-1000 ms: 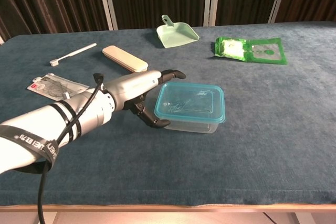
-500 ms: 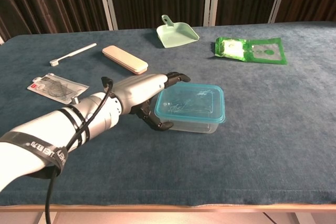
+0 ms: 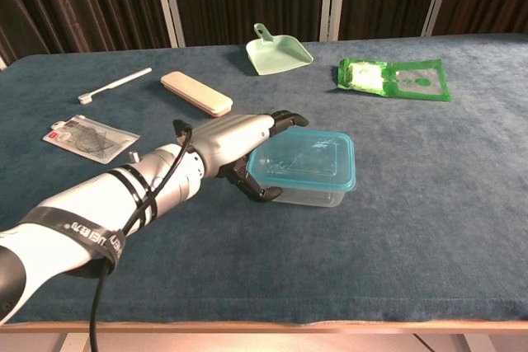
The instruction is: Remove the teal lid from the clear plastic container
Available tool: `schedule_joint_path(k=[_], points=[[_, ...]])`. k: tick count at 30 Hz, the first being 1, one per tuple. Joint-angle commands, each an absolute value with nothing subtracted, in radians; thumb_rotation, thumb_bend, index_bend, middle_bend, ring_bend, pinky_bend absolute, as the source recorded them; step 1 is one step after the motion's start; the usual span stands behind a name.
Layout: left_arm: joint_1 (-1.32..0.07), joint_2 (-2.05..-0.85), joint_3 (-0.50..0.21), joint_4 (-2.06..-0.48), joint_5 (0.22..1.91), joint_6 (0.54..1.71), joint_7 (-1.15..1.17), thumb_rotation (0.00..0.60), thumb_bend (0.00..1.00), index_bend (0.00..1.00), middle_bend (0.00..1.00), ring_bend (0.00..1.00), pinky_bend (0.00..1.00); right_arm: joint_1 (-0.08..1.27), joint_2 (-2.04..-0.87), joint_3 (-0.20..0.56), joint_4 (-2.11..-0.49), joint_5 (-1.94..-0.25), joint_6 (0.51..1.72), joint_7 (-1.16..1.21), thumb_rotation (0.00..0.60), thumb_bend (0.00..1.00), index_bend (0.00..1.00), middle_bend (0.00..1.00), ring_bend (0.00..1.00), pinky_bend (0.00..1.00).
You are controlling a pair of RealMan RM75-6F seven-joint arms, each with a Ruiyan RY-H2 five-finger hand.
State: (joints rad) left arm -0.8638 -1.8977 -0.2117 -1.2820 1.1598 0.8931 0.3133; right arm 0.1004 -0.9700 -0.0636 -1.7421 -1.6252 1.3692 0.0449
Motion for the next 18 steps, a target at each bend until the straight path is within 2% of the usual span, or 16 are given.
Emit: schedule_joint_path(k=[1, 14, 17, 18], points=[[-0.872, -1.901, -0.214, -1.271, 1.151, 0.876, 0.309, 0.600, 0.34, 0.00, 0.00, 0.00, 0.00, 0.100, -0.970, -0.064, -1.742, -1.624, 1.370, 0.044, 0.600, 0.18, 0.00, 0.00, 0.00, 0.00], [-0.894, -1.917, -0.215, -1.239, 1.145, 0.858, 0.314, 0.600, 0.36, 0.00, 0.01, 0.00, 0.00, 0.102, -0.963, -0.063, -1.747, -1.614, 1.361, 0.046, 0.600, 0.18, 0.00, 0.00, 0.00, 0.00], [-0.897, -1.927, -0.216, -1.228, 1.150, 0.865, 0.316, 0.600, 0.36, 0.00, 0.14, 0.03, 0.01, 0.101, -0.962, -0.064, -1.747, -1.615, 1.361, 0.048, 0.600, 0.18, 0.00, 0.00, 0.00, 0.00], [-0.898, -1.929, -0.215, -1.224, 1.151, 0.868, 0.320, 0.600, 0.36, 0.00, 0.20, 0.07, 0.03, 0.101, -0.961, -0.064, -1.747, -1.616, 1.361, 0.049, 0.600, 0.18, 0.00, 0.00, 0.00, 0.00]])
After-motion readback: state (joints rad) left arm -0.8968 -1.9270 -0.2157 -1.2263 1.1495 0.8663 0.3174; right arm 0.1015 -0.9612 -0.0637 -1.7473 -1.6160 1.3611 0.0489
